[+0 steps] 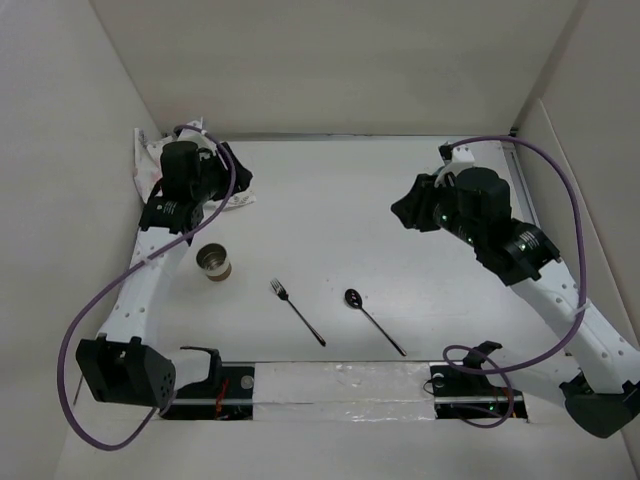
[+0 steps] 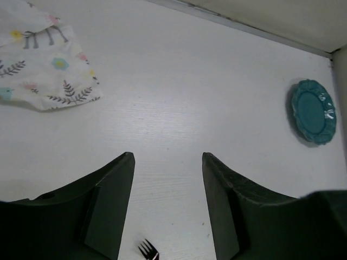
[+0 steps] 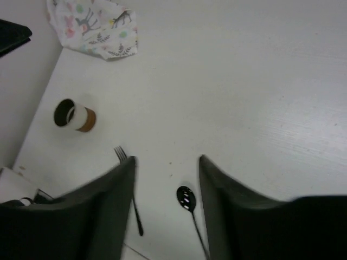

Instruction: Set the dinner table for one person

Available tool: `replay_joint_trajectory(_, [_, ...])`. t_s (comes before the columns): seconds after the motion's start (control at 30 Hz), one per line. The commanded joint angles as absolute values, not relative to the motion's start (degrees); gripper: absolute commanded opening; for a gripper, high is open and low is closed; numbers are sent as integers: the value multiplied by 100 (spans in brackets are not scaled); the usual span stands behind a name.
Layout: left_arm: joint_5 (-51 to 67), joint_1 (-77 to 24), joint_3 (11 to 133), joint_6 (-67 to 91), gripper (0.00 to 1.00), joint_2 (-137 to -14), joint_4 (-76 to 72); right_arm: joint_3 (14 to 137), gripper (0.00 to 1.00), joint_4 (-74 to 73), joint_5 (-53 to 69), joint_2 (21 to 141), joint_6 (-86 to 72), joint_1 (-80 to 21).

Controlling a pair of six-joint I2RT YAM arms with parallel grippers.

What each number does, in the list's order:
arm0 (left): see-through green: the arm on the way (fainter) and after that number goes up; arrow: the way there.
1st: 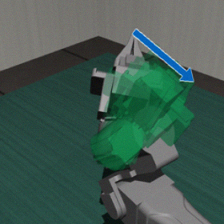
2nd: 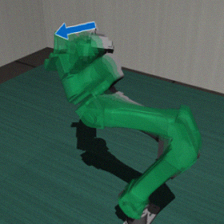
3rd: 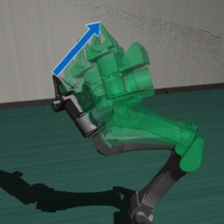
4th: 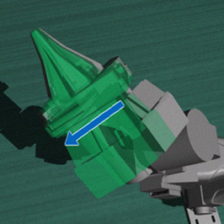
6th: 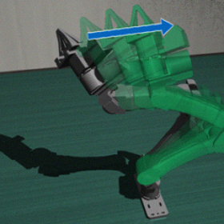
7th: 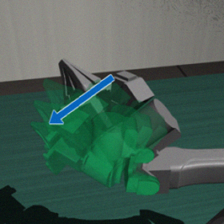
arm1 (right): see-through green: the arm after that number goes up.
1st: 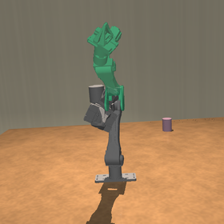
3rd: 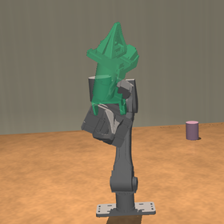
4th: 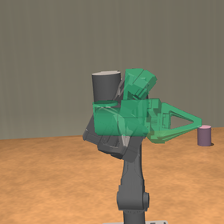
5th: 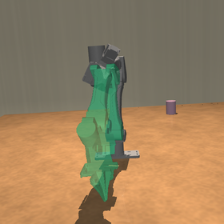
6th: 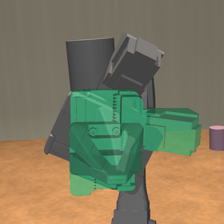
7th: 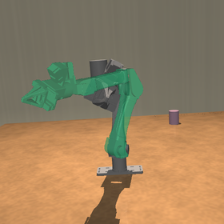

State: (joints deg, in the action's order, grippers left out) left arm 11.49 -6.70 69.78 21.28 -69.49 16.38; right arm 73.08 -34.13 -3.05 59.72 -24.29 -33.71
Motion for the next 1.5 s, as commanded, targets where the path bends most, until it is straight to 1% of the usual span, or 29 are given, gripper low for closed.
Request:
replay_joint_trajectory(0.0, [527,-624,7418,1819,49,-7163,1731,7444,19,-3296,-475,5959,-2364,-3217])
replay_joint_trajectory(0.03, [423,-624,7505,1715,33,-7511,1810,7410,2,-3305,-422,5959,-2364,-3217])
replay_joint_trajectory(0.07, [170,-624,7767,1601,20,-7758,1898,7400,0,-3305,-396,5950,-2312,-3156])
replay_joint_trajectory(0.1, [-155,-676,7926,1556,7,-7996,2125,7392,0,-3322,-361,5941,-2277,-3103])
replay_joint_trajectory(0.13, [-315,-729,8110,1408,0,-8546,2284,7357,0,-3305,-273,5907,-2250,-3103])
replay_joint_trajectory(0.17, [-751,-790,8495,1319,0,-8813,2390,7261,0,-3279,-238,5880,-2250,-3050])
replay_joint_trajectory(0.2, [-930,-852,8673,1249,0,-9111,2617,7208,0,-3235,-211,5862,-2224,-3050])
replay_joint_trajectory(0.23, [-958,-853,8884,1187,0,-9680,2741,7181,0,-3234,-202,5854,-2215,-2998])
replay_joint_trajectory(0.27, [-1010,-853,9356,1160,0,-9955,2890,7120,0,-3234,-167,5854,-2206,-2936])
replay_joint_trajectory(0.3, [-1115,-853,9560,1169,14,-10236,3187,7102,0,-3234,-150,5862,-2171,-2936])
replay_joint_trajectory(0.37, [-1195,-853,10008,1143,31,-10879,3260,7014,0,-3252,-114,5862,-2162,-2813])
replay_joint_trajectory(0.4, [-1213,-853,10133,1151,44,-11081,3365,6970,0,-3235,-97,5854,-2153,-2813])
replay_joint_trajectory(0.5, [-1125,-853,10625,1204,58,-11793,3515,6812,0,-3164,-44,5819,-2162,-2707])
replay_joint_trajectory(0.57, [-1213,-853,10836,1239,61,-12198,3507,6724,4,-3085,228,5801,-2171,-2655])
replay_joint_trajectory(0.6, [-1239,-853,10907,1248,61,-12330,3507,6654,10,-3068,263,5801,-2180,-2654])
replay_joint_trajectory(0.73, [-1195,-853,11284,1309,61,-13006,3603,6575,23,-3067,369,5854,-2171,-2602])
replay_joint_trajectory(0.8, [-1160,-853,11390,1327,60,-13174,3577,6557,28,-3024,422,5880,-2171,-2602])
replay_joint_trajectory(0.87, [-1090,-905,11504,1336,58,-13394,3612,6557,28,-2980,501,5924,-2180,-2602])
replay_joint_trajectory(0.97, [-879,-967,11487,1318,45,-13596,3621,6592,29,-2927,527,5994,-2188,-2602])
replay_joint_trajectory(1.0, [-853,-1089,11444,1318,23,-13631,3595,6609,29,-2918,519,6020,-2197,-2602])
replay_joint_trajectory(1.03, [-766,-1142,11400,1327,12,-13649,3551,6627,29,-2909,492,6047,-2197,-2602])
replay_joint_trajectory(1.1, [-668,-1282,11338,1362,0,-13667,3507,6697,29,-2892,440,6073,-2180,-2549])
replay_joint_trajectory(1.2, [-160,-1660,11268,1493,0,-13553,3236,6776,30,-2857,396,6152,-2153,-2549])
replay_joint_trajectory(1.3, [657,-2161,11390,1870,0,-13351,2884,6803,30,-2804,404,6293,-2136,-2487])
replay_joint_trajectory(1.33, [1146,-2493,11443,2142,0,-13150,2448,6794,30,-2725,404,6406,-2136,-2435])
replay_joint_trajectory(1.37, [1151,-2496,11443,2145,0,-13148,2443,6794,30,-2725,404,6407,-2136,-2435])
replay_joint_trajectory(1.4, [1378,-2574,11435,2440,0,-13027,2313,6777,32,-2716,404,6442,-2144,-2435])
replay_joint_trajectory(1.43, [1467,-2706,11408,2574,0,-12964,2085,6794,36,-2698,396,6495,-2136,-2435])
replay_joint_trajectory(1.47, [1633,-2759,11417,2767,16,-12851,1935,6803,40,-2716,387,6608,-2144,-2435])
